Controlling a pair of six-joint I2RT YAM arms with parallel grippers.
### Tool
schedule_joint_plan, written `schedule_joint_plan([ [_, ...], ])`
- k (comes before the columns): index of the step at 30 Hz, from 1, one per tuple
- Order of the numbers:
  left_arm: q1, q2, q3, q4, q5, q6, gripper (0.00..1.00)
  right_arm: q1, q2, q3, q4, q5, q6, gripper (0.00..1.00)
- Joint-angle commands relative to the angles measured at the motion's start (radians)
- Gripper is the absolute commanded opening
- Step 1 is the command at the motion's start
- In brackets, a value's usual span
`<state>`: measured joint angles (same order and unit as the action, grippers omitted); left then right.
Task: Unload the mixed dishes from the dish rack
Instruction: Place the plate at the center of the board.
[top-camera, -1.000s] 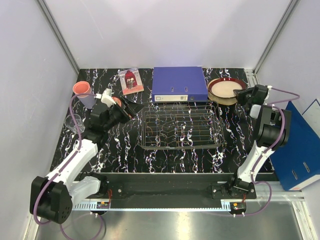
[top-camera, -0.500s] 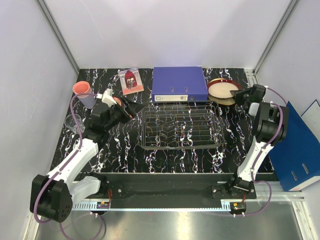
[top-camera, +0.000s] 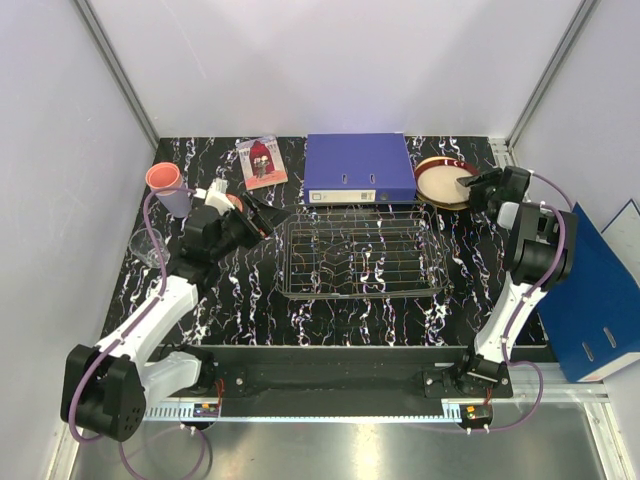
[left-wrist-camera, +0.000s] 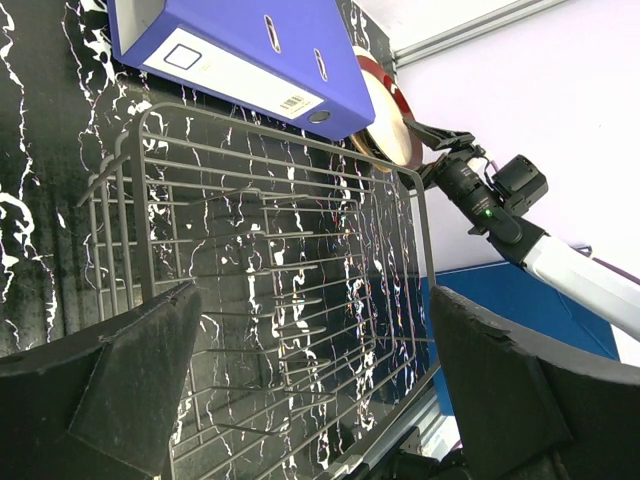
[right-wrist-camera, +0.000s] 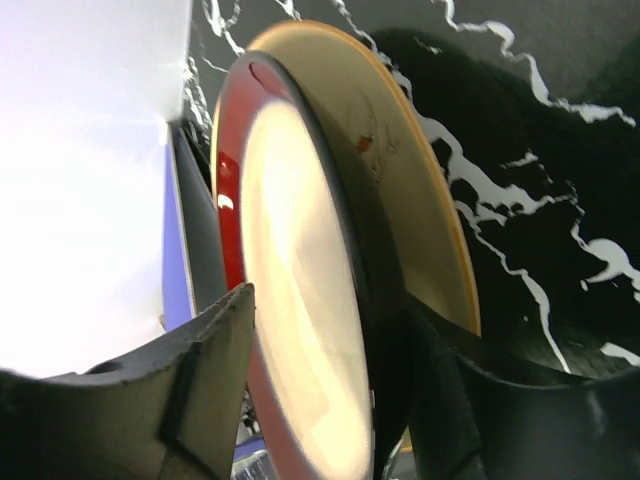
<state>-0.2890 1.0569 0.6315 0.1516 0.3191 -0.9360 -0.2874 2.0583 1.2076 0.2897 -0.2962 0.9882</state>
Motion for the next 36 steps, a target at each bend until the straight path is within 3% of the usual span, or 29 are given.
schedule_joint_plan([
  [1,-0.004,0.008,0.014,0.016,0.014,-0.003,0.99,0.013,-0.062,0.063,-0.044,0.023,-0.022,0.67],
  [9,-0.004,0.072,0.118,-0.144,0.038,0.005,0.99,0.013,-0.131,0.119,-0.251,0.069,-0.023,0.75],
  [21,-0.004,0.1,0.145,-0.149,0.074,-0.004,0.99,0.011,-0.242,0.21,-0.521,0.138,-0.109,0.77],
  [32,-0.007,0.078,0.112,-0.15,0.089,-0.003,0.99,0.013,-0.225,0.147,-0.511,0.114,-0.118,0.75],
  [36,-0.006,0.078,0.115,-0.15,0.084,-0.004,0.99,0.013,-0.254,0.092,-0.379,0.039,-0.093,0.75],
])
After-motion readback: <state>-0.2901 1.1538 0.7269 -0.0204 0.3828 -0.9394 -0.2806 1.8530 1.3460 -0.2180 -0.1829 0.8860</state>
